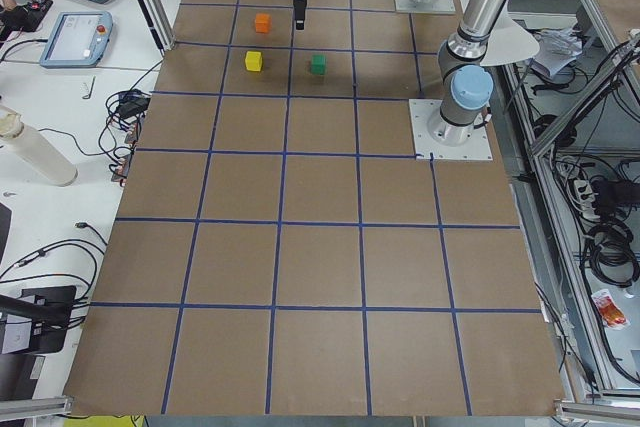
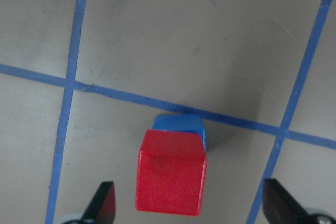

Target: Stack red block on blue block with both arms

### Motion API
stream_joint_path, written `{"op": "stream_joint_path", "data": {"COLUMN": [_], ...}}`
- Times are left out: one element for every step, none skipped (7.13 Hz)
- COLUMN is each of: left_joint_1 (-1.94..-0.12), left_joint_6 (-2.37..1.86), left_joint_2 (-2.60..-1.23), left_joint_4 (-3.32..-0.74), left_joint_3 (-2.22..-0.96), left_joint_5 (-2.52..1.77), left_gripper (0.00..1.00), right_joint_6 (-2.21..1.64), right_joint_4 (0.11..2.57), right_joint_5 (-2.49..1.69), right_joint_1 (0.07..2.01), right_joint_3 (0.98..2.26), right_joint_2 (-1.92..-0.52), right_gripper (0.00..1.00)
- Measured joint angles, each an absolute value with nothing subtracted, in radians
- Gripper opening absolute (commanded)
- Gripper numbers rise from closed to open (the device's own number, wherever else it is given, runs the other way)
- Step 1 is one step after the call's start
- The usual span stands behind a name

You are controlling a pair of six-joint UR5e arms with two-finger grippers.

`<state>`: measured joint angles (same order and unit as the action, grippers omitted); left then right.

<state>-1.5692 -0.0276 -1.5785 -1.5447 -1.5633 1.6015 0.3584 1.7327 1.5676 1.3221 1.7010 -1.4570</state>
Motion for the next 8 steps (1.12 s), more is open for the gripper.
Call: {"op": "stream_joint_path", "data": {"left_joint_1": [-1.569, -1.569, -1.569, -1.569, -1.569, -1.569, -1.569, -1.569], "left_joint_6": [-0.028, -0.028, -0.028, -0.028, -0.028, -0.028, -0.028, -0.028], "left_joint_2": [-1.578, -1.578, -1.578, -1.578, -1.578, -1.578, -1.578, -1.577], "left_joint_4": [-1.545, -1.545, -1.545, -1.545, -1.545, -1.545, -1.545, -1.545], "left_joint_3": [-1.563, -1.563, -1.563, -1.564, -1.564, -1.564, -1.565, -1.566], "left_joint_5": [1.601, 1.601, 1.601, 1.602, 1.602, 1.603, 1.603, 1.603], "left_gripper": [1.0, 1.0, 1.0, 1.0, 1.0, 1.0, 1.0, 1.0], "right_joint_6": [0.289, 0.249, 0.22, 0.19, 0.171, 0.156, 0.115, 0.055], "right_joint_4": [1.653, 1.602, 1.569, 1.556, 1.553, 1.551, 1.54, 1.527], "right_joint_5": [1.565, 1.566, 1.568, 1.569, 1.571, 1.573, 1.573, 1.572], "right_joint_1": [1.352, 1.406, 1.47, 1.525, 1.555, 1.567, 1.572, 1.574], "right_joint_3": [1.643, 1.593, 1.559, 1.545, 1.54, 1.541, 1.548, 1.565], "right_joint_2": [-1.48, -1.493, -1.498, -1.497, -1.493, -1.493, -1.502, -1.518], "right_gripper": [1.0, 1.0, 1.0, 1.0, 1.0, 1.0, 1.0, 1.0]}}
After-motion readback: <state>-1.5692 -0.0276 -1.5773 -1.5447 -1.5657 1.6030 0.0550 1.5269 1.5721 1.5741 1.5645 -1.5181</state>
